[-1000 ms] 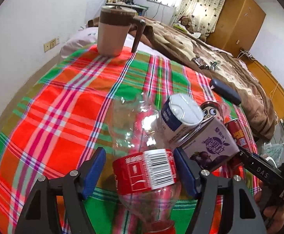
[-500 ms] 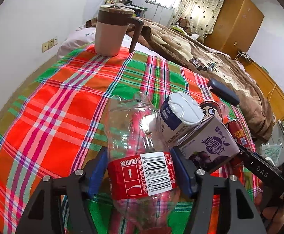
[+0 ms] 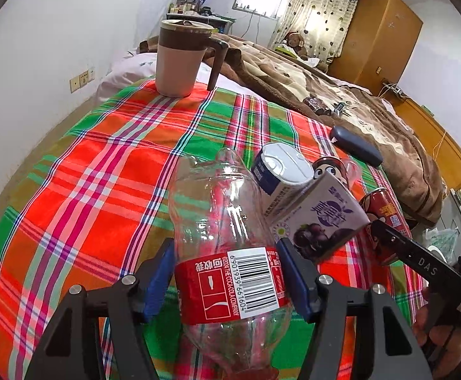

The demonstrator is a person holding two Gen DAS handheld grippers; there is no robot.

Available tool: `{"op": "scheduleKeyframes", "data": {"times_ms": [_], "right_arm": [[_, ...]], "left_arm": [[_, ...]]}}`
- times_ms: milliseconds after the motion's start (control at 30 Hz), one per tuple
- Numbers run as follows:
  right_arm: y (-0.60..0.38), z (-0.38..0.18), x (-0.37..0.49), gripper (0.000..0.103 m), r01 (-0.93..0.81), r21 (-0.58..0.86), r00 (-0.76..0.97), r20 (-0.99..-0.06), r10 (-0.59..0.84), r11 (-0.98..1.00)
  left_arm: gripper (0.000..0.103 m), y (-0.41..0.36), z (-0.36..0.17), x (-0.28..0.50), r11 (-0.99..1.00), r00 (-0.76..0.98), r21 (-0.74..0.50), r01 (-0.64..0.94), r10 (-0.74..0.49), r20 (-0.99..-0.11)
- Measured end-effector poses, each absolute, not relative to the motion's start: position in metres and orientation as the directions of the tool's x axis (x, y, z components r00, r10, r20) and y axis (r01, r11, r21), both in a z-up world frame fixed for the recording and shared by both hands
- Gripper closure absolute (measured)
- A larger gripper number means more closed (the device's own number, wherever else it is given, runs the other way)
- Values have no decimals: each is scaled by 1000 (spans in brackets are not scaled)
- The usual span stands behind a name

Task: Collect trash
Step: 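Grasp the red can with the right tool while the left tool grasps the clear plastic bottle, then lift the red can and plastic bottle and carry both over the bin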

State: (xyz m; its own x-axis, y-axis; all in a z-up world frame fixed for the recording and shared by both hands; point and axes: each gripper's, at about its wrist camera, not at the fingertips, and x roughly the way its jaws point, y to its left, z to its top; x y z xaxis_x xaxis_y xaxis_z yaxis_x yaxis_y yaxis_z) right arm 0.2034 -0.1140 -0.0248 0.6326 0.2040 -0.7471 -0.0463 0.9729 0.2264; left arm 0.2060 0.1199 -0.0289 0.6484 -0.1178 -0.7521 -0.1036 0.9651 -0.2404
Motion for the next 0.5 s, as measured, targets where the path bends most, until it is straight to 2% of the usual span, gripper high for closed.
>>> {"op": "scheduleKeyframes", "data": {"times_ms": [500], "right_arm": [[-135, -7, 170, 49, -37, 255, 672, -710, 213, 966]], "left_arm": [[39, 90, 0, 163, 973, 694, -231, -25, -150, -705]]}}
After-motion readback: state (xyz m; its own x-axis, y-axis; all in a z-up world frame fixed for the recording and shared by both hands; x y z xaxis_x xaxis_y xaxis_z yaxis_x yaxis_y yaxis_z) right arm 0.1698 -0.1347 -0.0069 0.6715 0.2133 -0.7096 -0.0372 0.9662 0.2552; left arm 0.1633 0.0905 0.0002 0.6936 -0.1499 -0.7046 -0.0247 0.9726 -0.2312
